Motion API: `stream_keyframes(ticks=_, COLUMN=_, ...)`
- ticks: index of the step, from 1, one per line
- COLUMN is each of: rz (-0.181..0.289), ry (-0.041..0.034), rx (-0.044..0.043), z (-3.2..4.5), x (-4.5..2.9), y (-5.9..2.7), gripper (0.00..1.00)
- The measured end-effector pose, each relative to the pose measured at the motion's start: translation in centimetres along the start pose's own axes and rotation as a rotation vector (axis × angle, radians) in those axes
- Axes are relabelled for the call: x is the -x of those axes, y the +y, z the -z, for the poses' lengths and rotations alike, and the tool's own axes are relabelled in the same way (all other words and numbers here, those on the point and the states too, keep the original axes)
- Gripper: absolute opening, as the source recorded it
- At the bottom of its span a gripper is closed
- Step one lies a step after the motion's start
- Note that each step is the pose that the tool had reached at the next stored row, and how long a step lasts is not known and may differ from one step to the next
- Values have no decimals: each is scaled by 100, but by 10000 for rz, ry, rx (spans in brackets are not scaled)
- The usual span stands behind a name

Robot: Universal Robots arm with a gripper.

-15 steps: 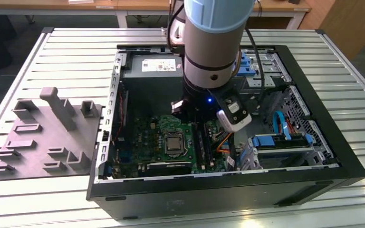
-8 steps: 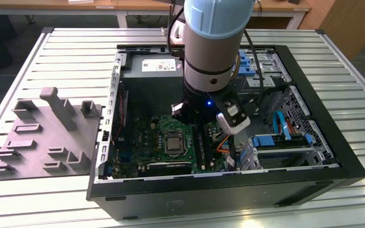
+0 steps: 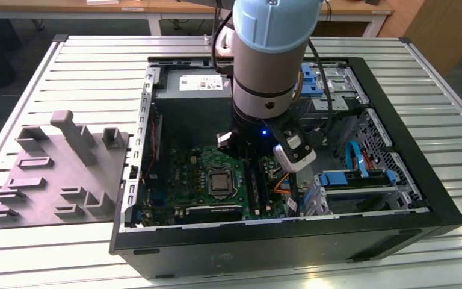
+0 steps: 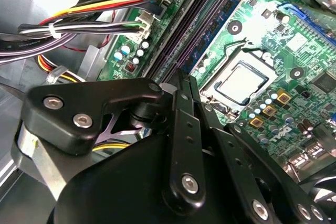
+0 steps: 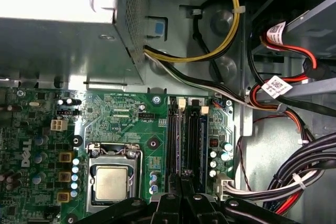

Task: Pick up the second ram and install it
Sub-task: 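Insert the second ram into the second slot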

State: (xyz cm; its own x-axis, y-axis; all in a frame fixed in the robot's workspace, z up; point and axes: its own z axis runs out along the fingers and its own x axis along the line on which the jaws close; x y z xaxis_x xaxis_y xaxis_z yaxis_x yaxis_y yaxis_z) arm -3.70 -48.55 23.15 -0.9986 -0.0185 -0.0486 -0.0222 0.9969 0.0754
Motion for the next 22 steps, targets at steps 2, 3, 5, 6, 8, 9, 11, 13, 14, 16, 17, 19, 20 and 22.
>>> stream_keyframes(ticks=2, rz=1, ry=0, rx=-2, z=-2, x=0, y=0, gripper=12)
stream_keyframes(ticks=3, rz=0, ry=-2, rx=4, z=-10, x=0, y=-1, gripper=12)
stream_keyframes(ticks=5, rz=1, ry=0, rx=1, z=-18, x=-1, y=-6, gripper=12)
stream_keyframes(ticks=6, rz=0, ry=0, rx=0, z=-20, x=-1, y=-6, gripper=12)
stream_keyframes(ticks=8, rz=0, ry=0, rx=0, z=-22, x=-1, y=-6, gripper=12)
stream_keyframes(ticks=9, rz=0, ry=-1, rx=3, z=-25, x=-1, y=-7, gripper=12)
stream_keyframes(ticks=11, rz=0, ry=-1, rx=2, z=-26, x=-1, y=-9, gripper=12)
stream_keyframes(ticks=13, rz=0, ry=-1, rx=1, z=-28, x=-2, y=-11, gripper=12)
stream_keyframes(ticks=14, rz=1, ry=-1, rx=2, z=-31, x=-3, y=-12, gripper=12)
stream_keyframes(ticks=16, rz=2, ry=0, rx=0, z=-36, x=-4, y=-14, gripper=12)
stream_keyframes(ticks=17, rz=2, ry=-1, rx=2, z=-39, x=-4, y=-16, gripper=12)
stream_keyframes(ticks=19, rz=0, ry=0, rx=0, z=-39, x=-4, y=-16, gripper=12)
stream_keyframes(ticks=20, rz=0, ry=0, rx=-1, z=-39, x=-4, y=-16, gripper=12)
stream_keyframes(ticks=22, rz=0, ry=0, rx=1, z=-41, x=-4, y=-16, gripper=12)
